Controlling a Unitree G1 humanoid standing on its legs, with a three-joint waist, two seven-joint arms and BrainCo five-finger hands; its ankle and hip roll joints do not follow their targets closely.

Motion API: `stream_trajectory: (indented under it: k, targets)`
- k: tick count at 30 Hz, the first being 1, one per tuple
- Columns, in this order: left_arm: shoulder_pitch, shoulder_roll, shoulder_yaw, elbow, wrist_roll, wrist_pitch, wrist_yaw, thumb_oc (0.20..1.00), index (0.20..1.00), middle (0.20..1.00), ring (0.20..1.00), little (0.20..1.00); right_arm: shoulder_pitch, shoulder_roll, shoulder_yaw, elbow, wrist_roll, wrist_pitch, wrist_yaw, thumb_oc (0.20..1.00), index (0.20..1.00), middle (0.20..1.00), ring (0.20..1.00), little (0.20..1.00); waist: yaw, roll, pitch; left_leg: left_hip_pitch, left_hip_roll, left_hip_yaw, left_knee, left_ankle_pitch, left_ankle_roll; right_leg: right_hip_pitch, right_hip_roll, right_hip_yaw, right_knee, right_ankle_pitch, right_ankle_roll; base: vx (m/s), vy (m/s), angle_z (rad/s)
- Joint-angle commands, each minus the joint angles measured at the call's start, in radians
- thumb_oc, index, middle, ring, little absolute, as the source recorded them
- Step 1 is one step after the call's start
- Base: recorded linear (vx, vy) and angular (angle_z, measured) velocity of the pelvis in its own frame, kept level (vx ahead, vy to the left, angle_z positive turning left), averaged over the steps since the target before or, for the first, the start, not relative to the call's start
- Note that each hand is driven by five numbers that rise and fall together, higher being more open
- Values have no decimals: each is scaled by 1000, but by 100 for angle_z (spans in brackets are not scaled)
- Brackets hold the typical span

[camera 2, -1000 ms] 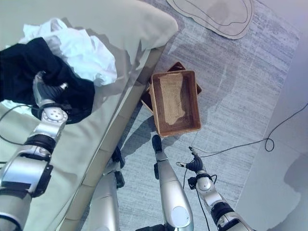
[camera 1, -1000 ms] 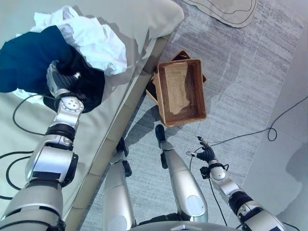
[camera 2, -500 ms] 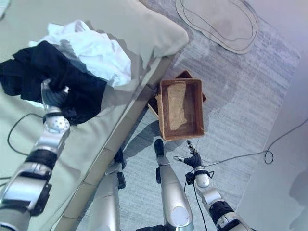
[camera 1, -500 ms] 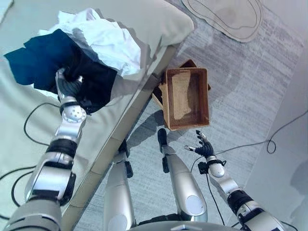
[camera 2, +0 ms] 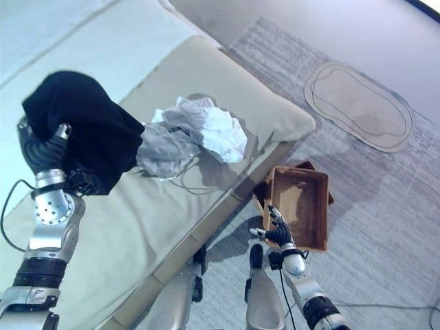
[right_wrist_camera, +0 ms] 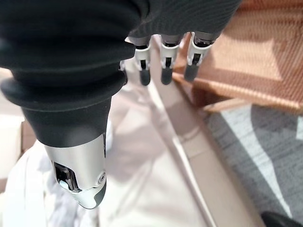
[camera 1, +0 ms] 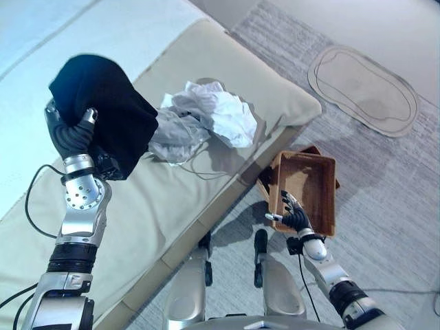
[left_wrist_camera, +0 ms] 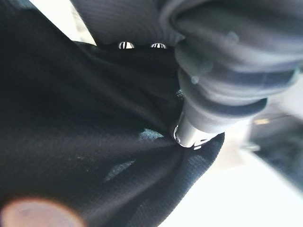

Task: Pick up clothes into the bucket

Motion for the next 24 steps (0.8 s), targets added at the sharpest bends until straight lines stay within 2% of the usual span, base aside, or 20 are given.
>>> stream_trajectory:
  k: [1, 6, 7, 8, 11, 12, 14, 15, 16, 17, 18, 19, 21, 22, 24]
  targets:
    - [-121, 40, 7, -68, 49, -119, -13, 200, 200, 200, 200, 200, 59, -41, 6, -110, -50, -29, 35, 1000, 1000, 1000, 1000, 1000, -13, -10, -103, 33, -32, -17, 85, -135, -2, -10, 21, -2, -38, 33, 4, 30, -11, 8]
    - [-145, 55, -45, -151, 47, -111, -84, 200, 200, 200, 200, 200, 121, -106, -11, -387, -102, -55, 86, 1000, 1000, 1000, 1000, 1000, -32, -4, -190, 128, -17, -18, -22, -98, -10, 59, 28, -31, -67, 22, 9, 51, -14, 10]
    - [-145, 54, -45, -151, 45, -110, -85, 200, 200, 200, 200, 200, 123, -106, -12, -391, -102, -53, 86, 1000, 1000, 1000, 1000, 1000, -32, -4, -190, 131, -17, -19, -24, -97, -10, 61, 28, -32, -67, 22, 9, 87, -11, 4]
    - [-142, 63, -71, -176, 28, -102, -134, 200, 200, 200, 200, 200, 115, -128, -21, -526, -110, -68, 102, 1000, 1000, 1000, 1000, 1000, -39, -1, -212, 156, -13, -17, -41, -92, -11, 77, 29, -38, -61, 13, 9, 47, -3, -1]
    - [-140, 72, -101, -189, -8, -95, -191, 200, 200, 200, 200, 200, 102, -135, -20, -620, -94, -76, 124, 1000, 1000, 1000, 1000, 1000, -43, -1, -230, 183, -9, -13, -49, -94, -11, 100, 30, -41, -58, 5, 7, 67, -9, 3]
    - [-135, 82, -136, -203, -17, -84, -231, 200, 200, 200, 200, 200, 64, -132, -6, -727, -62, -83, 147, 1000, 1000, 1000, 1000, 1000, -41, -3, -247, 202, -5, -11, -50, -98, -9, 122, 33, -40, -59, 0, 5, 66, -9, 4]
    - [-128, 85, -149, -210, -24, -79, -256, 200, 200, 200, 200, 200, 42, -132, 1, -771, -41, -84, 158, 1000, 1000, 1000, 1000, 1000, -39, -4, -254, 212, -3, -8, -50, -101, -9, 131, 34, -38, -61, -3, 5, 55, -8, 1]
    - [-105, 76, -177, -227, -41, -66, -292, 200, 200, 200, 200, 200, 0, -112, 28, -817, 32, -82, 182, 1000, 1000, 1000, 1000, 1000, -34, -7, -269, 225, 0, -4, -52, -105, -8, 147, 36, -37, -64, -8, 3, 49, -9, -1]
    - [-104, 76, -176, -228, -41, -66, -293, 200, 200, 200, 200, 200, 0, -112, 28, -817, 33, -82, 183, 1000, 1000, 1000, 1000, 1000, -34, -7, -269, 227, 0, -4, -53, -105, -8, 148, 36, -37, -65, -8, 2, 57, -12, -3]
    - [-85, 67, -196, -242, -72, -54, -332, 200, 200, 200, 200, 200, -30, -86, 59, -858, 121, -74, 217, 1000, 1000, 1000, 1000, 1000, -32, -8, -280, 240, 3, 1, -55, -107, -9, 161, 39, -33, -68, -12, 0, 0, 0, 0]
    - [-85, 67, -196, -242, -72, -54, -332, 200, 200, 200, 200, 200, -30, -86, 59, -858, 121, -74, 217, 1000, 1000, 1000, 1000, 1000, -32, -8, -279, 240, 3, 1, -55, -107, -9, 162, 39, -33, -68, -12, 0, 58, -6, -2]
    - [-72, 51, -225, -258, -106, -41, -368, 200, 200, 200, 200, 200, -69, -58, 99, -891, 221, -64, 247, 1000, 1000, 1000, 1000, 1000, -28, -10, -291, 252, 5, 3, -58, -108, -9, 175, 42, -32, -71, -16, -3, 41, -2, 0]
    - [-63, 42, -233, -267, -124, -37, -383, 200, 200, 200, 200, 200, -81, -48, 114, -899, 261, -61, 255, 1000, 1000, 1000, 1000, 1000, -26, -11, -295, 259, 6, 4, -61, -108, -9, 182, 44, -32, -73, -17, -4, 21, -1, 0]
    - [-46, 29, -252, -283, -150, -23, -411, 200, 200, 200, 200, 200, -101, -26, 140, -927, 340, -50, 272, 1000, 1000, 1000, 1000, 1000, -23, -13, -301, 265, 10, 5, -63, -108, -10, 189, 46, -31, -77, -19, -6, 0, 0, 0]
    - [-26, 21, -265, -292, -166, -12, -429, 200, 200, 200, 200, 200, -112, -12, 162, -943, 400, -37, 285, 1000, 1000, 1000, 1000, 1000, -22, -16, -305, 273, 11, 7, -66, -108, -11, 197, 47, -31, -80, -19, -8, 0, 0, 0]
